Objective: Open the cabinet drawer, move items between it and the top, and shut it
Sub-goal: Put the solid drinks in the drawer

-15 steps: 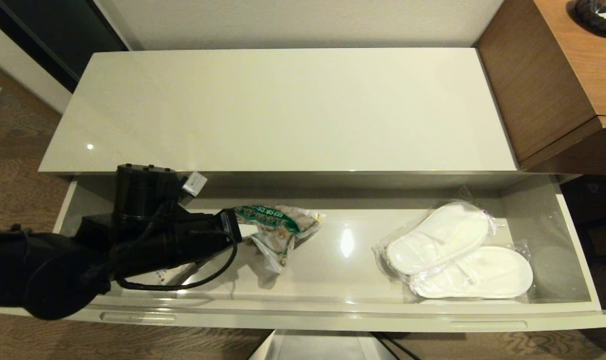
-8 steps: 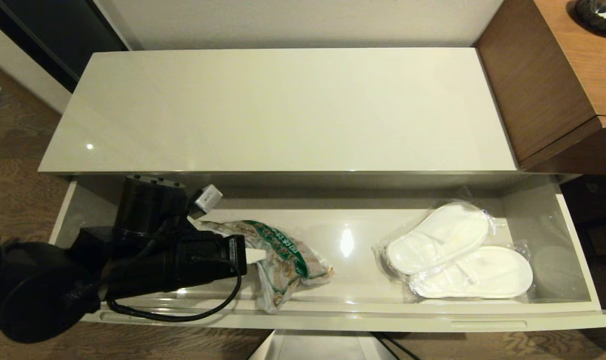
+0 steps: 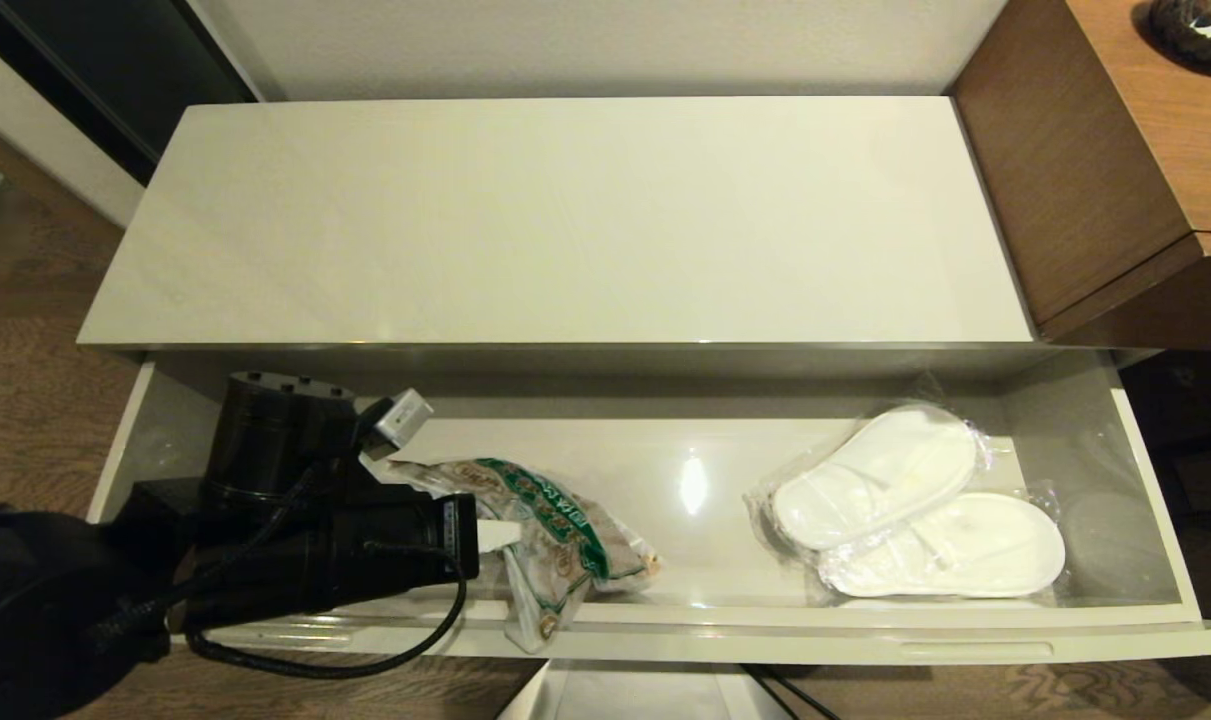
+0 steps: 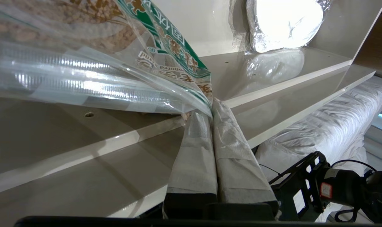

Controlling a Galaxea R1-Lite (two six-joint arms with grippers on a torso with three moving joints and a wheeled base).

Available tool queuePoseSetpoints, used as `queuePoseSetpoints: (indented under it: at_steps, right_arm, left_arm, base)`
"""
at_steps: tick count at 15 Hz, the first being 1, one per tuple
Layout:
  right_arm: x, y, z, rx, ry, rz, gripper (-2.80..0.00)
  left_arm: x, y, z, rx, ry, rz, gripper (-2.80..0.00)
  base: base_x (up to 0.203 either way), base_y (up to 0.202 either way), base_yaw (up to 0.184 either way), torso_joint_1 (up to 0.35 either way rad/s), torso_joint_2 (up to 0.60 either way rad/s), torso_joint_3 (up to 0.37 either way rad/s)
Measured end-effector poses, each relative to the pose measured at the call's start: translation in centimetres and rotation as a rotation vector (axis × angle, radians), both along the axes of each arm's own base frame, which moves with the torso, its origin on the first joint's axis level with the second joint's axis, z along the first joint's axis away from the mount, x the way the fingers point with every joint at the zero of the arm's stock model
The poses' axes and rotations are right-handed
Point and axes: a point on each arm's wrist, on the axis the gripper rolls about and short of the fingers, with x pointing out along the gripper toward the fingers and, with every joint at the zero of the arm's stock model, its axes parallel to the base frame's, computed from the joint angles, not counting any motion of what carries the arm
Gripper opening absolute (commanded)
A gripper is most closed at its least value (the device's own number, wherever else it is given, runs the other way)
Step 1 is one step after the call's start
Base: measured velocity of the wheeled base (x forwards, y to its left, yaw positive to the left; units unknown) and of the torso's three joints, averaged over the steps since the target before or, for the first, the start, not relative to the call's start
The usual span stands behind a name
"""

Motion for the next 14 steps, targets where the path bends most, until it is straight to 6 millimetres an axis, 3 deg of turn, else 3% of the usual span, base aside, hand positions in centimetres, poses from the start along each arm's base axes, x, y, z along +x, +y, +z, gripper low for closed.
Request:
queuePoseSetpoints:
  at_steps: [1,2,3,7,11,14]
  right_arm:
    - [0.0,0.0,0.0,0.000,0.000,0.000,-2.80]
    - [0.0,0.0,0.0,0.000,0.000,0.000,-2.80]
    - [0.0,0.0,0.0,0.000,0.000,0.000,-2.80]
    - [0.0,0.0,0.0,0.000,0.000,0.000,-2.80]
    - [0.0,0.0,0.0,0.000,0.000,0.000,-2.80]
    - [0.0,0.0,0.0,0.000,0.000,0.000,-2.80]
  left_arm:
    - [0.2,-0.1,0.0,0.000,-0.002,0.001,-2.80]
    - [0.6,-0.2,0.0,0.001,-0.002,0.005,-0.20]
    - [1.1,-0.3,-0.2,0.005,0.000,0.014,0.00]
    - [3.6,-0.5,-0.3,-0.001,-0.004,0.062,0.00]
    - [4.6,-0.2,0.1,-0.013,-0.017,0.089,0.00]
    - [3.9,1.0,3.0,-0.060,-0.098,0.109,0.00]
  base:
    - [0.000,0.000,0.000,0.000,0.00,0.000]
    - [0.000,0.000,0.000,0.000,0.00,0.000]
    - [0.000,0.000,0.000,0.000,0.00,0.000]
    - [0.000,0.000,0.000,0.000,0.00,0.000]
    - [0.000,0.000,0.000,0.000,0.00,0.000]
    - [0.000,0.000,0.000,0.000,0.00,0.000]
